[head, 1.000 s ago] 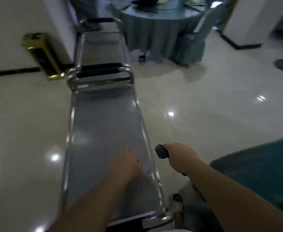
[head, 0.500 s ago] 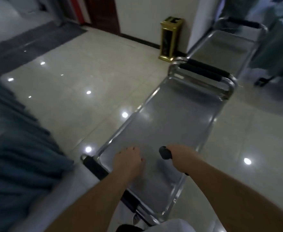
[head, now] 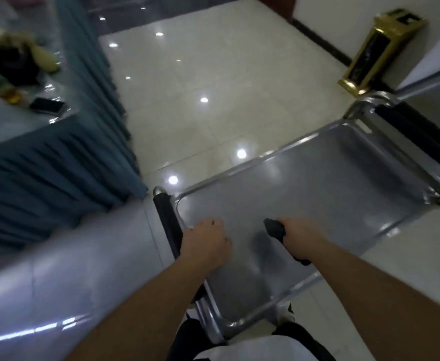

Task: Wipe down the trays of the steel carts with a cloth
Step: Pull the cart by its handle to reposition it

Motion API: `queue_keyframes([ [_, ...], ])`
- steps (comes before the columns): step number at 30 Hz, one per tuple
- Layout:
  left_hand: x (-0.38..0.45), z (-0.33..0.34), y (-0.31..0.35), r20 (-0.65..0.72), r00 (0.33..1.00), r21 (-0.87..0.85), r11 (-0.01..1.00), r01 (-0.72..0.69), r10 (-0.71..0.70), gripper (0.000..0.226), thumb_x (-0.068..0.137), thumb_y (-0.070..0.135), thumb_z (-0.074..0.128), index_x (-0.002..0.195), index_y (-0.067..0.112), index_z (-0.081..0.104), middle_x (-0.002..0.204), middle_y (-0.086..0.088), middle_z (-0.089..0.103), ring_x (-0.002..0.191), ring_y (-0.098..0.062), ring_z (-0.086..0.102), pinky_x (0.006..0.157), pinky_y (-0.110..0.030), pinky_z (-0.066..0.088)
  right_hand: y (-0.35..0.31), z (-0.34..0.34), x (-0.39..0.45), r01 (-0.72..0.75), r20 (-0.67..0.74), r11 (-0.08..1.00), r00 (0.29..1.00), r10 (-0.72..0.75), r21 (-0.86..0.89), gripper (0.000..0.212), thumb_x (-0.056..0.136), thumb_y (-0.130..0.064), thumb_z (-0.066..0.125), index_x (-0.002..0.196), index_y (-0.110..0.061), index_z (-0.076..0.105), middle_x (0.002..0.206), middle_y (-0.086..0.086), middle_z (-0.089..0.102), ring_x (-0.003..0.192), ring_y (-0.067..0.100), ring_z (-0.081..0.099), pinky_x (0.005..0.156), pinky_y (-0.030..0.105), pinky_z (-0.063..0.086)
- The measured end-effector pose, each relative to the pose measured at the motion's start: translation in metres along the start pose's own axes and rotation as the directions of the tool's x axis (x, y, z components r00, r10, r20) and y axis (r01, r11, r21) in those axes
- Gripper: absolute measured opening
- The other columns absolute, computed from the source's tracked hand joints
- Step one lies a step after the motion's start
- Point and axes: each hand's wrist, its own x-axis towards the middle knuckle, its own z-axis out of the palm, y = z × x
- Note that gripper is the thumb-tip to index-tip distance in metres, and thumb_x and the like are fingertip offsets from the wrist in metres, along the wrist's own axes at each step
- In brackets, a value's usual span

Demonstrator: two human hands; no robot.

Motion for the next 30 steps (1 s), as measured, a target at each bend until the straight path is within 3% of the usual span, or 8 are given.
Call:
queue_keyframes([
  [5,-0.029,0.009,0.048,-0.032,0.978,-0.041,0.977,0.207,-0.208,0.044,0.103,0.042,0.042,0.14,0.019,0.052,0.137,-0.006,0.058,0.125,-0.03,0.055,0.101,-0.045,0.045,0.024,-0.034,0.023,0.245,0.065,0.969,0.967,-0.244,-0.007,0.012,0.105,-0.016,0.05,0.096,-0.023,0.052,0.076,-0.002,0.051,0.061,0.012,0.05,0.048,0.023,0.036],
  [8,-0.056,0.017,0.078,-0.034,0.948,-0.08,0.946,0.314,-0.317,0.045,0.103,0.041,0.042,0.141,0.019,0.052,0.137,-0.004,0.059,0.123,-0.027,0.057,0.096,-0.043,0.044,0.041,-0.05,0.017,0.351,0.102,0.935,0.933,-0.345,-0.048,0.016,0.109,-0.019,0.045,0.095,-0.026,0.051,0.07,0.001,0.046,0.053,0.017,0.045,0.048,0.028,0.042],
  [12,-0.087,0.031,0.108,-0.058,0.911,-0.13,0.908,0.398,-0.407,0.049,0.102,0.041,0.044,0.144,0.018,0.052,0.142,-0.004,0.058,0.126,-0.027,0.055,0.1,-0.044,0.045,0.054,-0.058,0.005,0.419,0.151,0.893,0.905,-0.397,-0.166,0.017,0.105,-0.011,0.048,0.098,-0.026,0.052,0.077,0.003,0.052,0.058,0.022,0.052,0.047,0.032,0.046],
  [16,-0.112,0.049,0.125,-0.091,0.897,-0.146,0.897,0.418,-0.433,0.046,0.101,0.042,0.044,0.141,0.019,0.051,0.137,-0.004,0.059,0.123,-0.026,0.057,0.098,-0.045,0.046,0.059,-0.043,-0.013,0.478,0.215,0.845,0.875,-0.434,-0.241,0.028,0.103,-0.005,0.047,0.122,-0.022,0.057,0.083,-0.004,0.049,0.066,0.011,0.047,0.053,0.027,0.039],
  [20,-0.136,0.073,0.138,-0.074,0.884,-0.201,0.875,0.441,-0.462,0.046,0.102,0.042,0.043,0.14,0.019,0.053,0.139,-0.005,0.059,0.124,-0.027,0.056,0.102,-0.045,0.047,0.067,-0.018,-0.041,0.506,0.25,0.805,0.86,-0.444,-0.309,0.038,0.103,-0.008,0.049,0.138,-0.022,0.054,0.103,0.006,0.059,0.082,0.024,0.055,0.065,0.03,0.043],
  [22,-0.151,0.089,0.147,-0.07,0.884,-0.236,0.869,0.435,-0.462,0.044,0.102,0.042,0.043,0.138,0.019,0.054,0.136,-0.005,0.06,0.122,-0.027,0.057,0.099,-0.044,0.047,0.074,0.0,-0.056,0.525,0.27,0.783,0.849,-0.454,-0.334,0.038,0.104,-0.01,0.05,0.139,-0.022,0.054,0.111,0.008,0.065,0.087,0.026,0.06,0.07,0.031,0.043],
  [27,-0.195,0.142,0.179,0.016,0.886,-0.33,0.834,0.442,-0.463,0.043,0.105,0.043,0.042,0.14,0.02,0.053,0.136,-0.004,0.059,0.124,-0.027,0.057,0.103,-0.043,0.047,0.106,0.057,-0.088,0.544,0.294,0.772,0.836,-0.464,-0.328,0.03,0.102,-0.012,0.051,0.13,-0.023,0.058,0.095,0.002,0.061,0.078,0.022,0.058,0.067,0.032,0.046],
  [30,-0.213,0.168,0.193,0.111,0.87,-0.308,0.816,0.49,-0.481,0.043,0.106,0.044,0.042,0.14,0.02,0.051,0.139,-0.005,0.056,0.127,-0.028,0.055,0.106,-0.043,0.046,0.125,0.082,-0.101,0.58,0.312,0.741,0.812,-0.493,-0.338,0.032,0.1,-0.017,0.053,0.129,-0.028,0.058,0.106,0.005,0.069,0.089,0.027,0.064,0.069,0.034,0.049],
])
